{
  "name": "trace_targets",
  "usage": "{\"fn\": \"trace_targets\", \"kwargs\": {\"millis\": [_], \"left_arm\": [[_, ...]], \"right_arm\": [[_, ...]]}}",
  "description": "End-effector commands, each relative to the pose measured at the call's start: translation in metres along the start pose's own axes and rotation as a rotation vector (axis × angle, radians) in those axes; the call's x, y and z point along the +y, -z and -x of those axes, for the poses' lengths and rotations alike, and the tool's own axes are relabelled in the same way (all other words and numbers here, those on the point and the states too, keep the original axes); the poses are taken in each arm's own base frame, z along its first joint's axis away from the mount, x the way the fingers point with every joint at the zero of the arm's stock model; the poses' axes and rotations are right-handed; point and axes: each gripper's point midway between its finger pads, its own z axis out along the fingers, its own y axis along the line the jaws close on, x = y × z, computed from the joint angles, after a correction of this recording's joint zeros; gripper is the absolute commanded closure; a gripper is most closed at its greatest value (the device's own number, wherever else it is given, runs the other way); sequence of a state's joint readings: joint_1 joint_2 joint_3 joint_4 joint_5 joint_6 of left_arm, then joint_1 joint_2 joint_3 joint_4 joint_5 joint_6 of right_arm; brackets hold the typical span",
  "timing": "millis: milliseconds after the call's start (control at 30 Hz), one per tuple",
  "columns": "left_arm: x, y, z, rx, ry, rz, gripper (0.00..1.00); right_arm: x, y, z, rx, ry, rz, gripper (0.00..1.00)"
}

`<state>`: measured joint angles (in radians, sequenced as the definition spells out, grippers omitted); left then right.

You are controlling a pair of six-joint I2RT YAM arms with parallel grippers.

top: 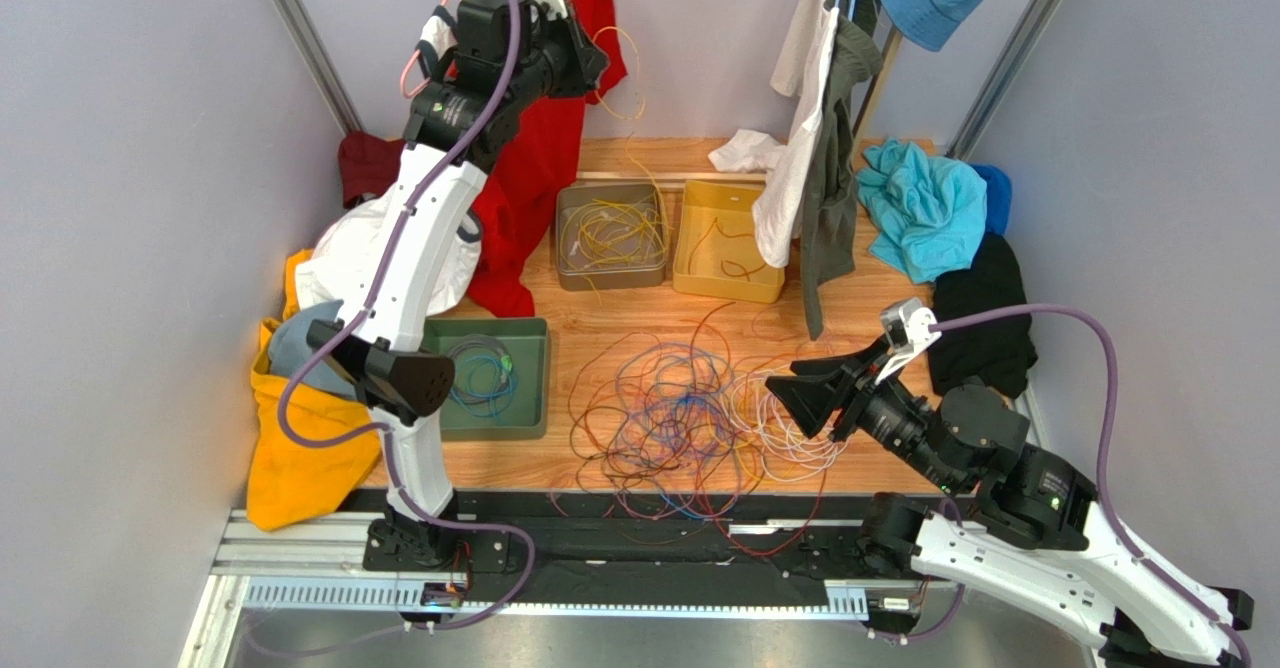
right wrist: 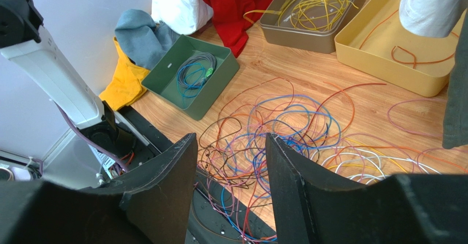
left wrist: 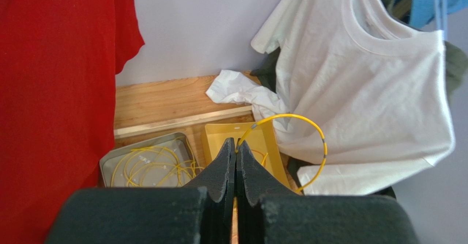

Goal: Untangle the cables

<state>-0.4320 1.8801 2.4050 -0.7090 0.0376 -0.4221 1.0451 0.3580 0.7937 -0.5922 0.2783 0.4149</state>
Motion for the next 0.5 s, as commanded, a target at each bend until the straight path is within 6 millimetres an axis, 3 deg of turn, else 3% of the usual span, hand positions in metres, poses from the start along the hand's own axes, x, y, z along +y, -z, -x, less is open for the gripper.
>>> {"fn": "trace_targets", "kwargs": {"millis": [0,167,367,467], "left_arm": [[0.002,-0.027,0.015,-0.069,0.035,-0.062,1.00],[0.017,-0.043,0.022,-0.105,0.041,-0.047,1.00],[0.025,-0.036,0.041,-0.159,0.017,-0.027,1.00],[0.033,-0.038,0.036,-0.145,0.006,0.001,1.00]], "right_arm": [[-0.002,-0.005,-0.005,0.003,0.023,-0.001,0.48],[-0.005,-0.009,-0.012,0.017,0.048,-0.011,0.47],[-0.004,-0.016,-0.015,0.027,0.063,-0.008,0.48],[-0.003,-0.019,-0.018,0.037,0.062,-0.007,0.48]]}}
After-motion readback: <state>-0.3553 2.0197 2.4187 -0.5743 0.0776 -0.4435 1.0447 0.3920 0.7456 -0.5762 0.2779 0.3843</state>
